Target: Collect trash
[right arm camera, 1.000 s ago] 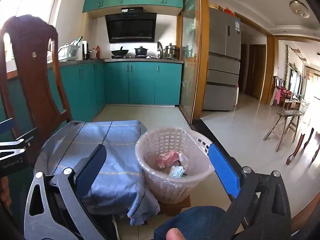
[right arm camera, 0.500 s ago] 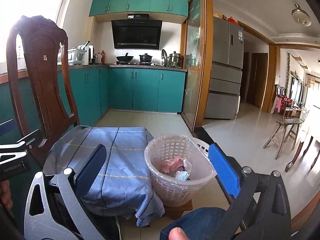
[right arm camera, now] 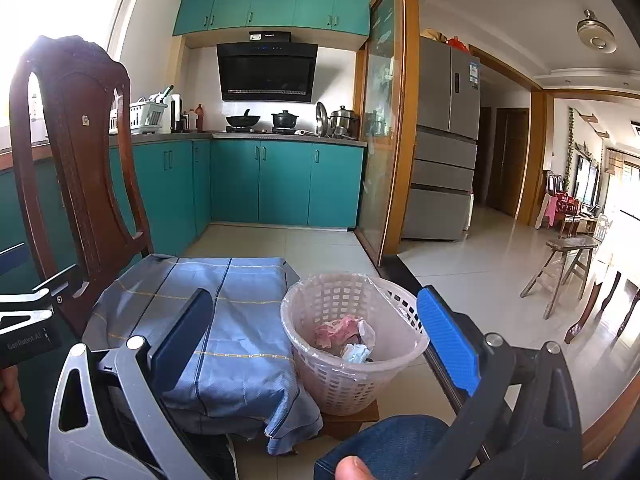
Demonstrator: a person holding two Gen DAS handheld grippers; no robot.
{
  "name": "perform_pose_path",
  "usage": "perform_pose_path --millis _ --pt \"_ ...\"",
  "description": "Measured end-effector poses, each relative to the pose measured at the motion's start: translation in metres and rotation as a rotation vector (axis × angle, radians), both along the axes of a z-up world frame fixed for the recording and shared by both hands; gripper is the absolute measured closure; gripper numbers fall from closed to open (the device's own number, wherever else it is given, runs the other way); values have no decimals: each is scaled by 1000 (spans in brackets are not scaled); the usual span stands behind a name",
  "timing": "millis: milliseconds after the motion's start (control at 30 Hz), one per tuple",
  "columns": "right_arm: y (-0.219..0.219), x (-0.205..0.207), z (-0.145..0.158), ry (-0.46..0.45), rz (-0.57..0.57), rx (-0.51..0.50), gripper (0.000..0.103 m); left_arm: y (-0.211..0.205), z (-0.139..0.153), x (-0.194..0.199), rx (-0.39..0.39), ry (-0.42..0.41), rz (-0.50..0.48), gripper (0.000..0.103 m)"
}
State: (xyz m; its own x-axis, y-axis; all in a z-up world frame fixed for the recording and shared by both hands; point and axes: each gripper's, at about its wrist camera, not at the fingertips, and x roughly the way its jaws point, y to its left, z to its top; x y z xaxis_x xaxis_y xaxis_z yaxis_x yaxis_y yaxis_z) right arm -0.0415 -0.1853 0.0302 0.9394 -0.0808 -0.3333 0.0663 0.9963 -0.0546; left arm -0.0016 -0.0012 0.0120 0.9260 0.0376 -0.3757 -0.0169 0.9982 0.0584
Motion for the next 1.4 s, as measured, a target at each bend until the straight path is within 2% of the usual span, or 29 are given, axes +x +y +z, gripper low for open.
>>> perform_pose_path --millis 1400 --pt "-4 -7 1 -7 -17 -2 3 -1 -4 0 -12 30 11 3"
